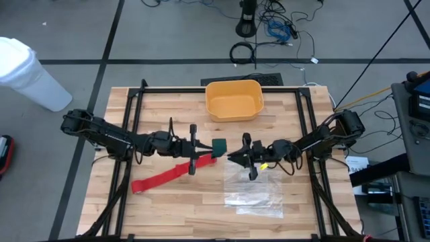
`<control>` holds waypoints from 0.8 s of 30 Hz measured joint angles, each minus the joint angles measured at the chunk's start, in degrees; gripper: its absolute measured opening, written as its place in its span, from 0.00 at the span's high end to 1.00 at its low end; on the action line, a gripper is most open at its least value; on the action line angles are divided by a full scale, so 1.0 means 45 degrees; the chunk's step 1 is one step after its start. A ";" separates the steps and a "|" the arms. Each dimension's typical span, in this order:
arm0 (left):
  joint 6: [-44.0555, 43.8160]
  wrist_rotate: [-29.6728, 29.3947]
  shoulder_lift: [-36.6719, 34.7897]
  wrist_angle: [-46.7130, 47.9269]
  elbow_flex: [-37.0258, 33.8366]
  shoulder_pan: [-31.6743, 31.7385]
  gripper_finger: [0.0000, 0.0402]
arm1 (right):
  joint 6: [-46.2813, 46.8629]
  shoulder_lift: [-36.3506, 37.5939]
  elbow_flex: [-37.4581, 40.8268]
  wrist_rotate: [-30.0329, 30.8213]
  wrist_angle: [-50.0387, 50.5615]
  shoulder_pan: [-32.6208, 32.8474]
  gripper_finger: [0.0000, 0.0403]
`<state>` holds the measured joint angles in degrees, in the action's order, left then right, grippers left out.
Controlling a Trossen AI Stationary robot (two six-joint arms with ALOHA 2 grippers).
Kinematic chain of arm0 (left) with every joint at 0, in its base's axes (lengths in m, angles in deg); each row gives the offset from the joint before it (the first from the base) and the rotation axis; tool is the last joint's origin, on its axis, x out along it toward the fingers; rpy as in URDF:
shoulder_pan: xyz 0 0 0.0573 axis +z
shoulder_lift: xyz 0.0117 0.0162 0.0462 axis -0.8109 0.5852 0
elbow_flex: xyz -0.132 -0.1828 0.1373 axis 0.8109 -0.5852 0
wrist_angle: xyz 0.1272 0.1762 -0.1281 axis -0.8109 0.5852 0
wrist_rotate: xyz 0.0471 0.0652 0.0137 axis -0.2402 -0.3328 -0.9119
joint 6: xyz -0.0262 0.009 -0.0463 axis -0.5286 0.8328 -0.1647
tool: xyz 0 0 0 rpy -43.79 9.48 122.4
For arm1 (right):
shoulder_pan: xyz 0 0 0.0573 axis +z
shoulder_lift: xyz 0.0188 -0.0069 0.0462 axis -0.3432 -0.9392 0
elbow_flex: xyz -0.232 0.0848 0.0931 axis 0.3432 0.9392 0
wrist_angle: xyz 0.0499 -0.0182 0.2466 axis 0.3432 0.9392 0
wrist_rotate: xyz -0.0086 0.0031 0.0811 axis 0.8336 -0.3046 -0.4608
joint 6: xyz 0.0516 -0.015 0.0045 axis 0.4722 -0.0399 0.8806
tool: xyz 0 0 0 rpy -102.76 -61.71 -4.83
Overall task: Roll bandage
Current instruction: Roll the green bandage
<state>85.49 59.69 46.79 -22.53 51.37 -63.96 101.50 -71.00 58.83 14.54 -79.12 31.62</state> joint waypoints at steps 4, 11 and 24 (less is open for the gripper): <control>-0.0193 -0.0294 0.0000 -0.0052 0.0000 0.0000 0.97 | 0.0321 0.0000 0.0081 0.0064 -0.0452 -0.0328 0.75; 0.1018 -0.0735 -0.0005 -0.0126 0.0000 0.0000 0.97 | 0.0751 0.0000 -0.0186 -0.0381 -0.0585 -0.0581 0.68; 0.0440 -0.1233 -0.0005 -0.0294 0.0000 0.0000 0.97 | 0.0795 0.0000 -0.0606 -0.0594 0.0013 -0.0994 0.80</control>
<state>87.47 54.14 46.77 -23.85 51.37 -63.96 105.08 -71.00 56.11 11.87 -79.06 27.15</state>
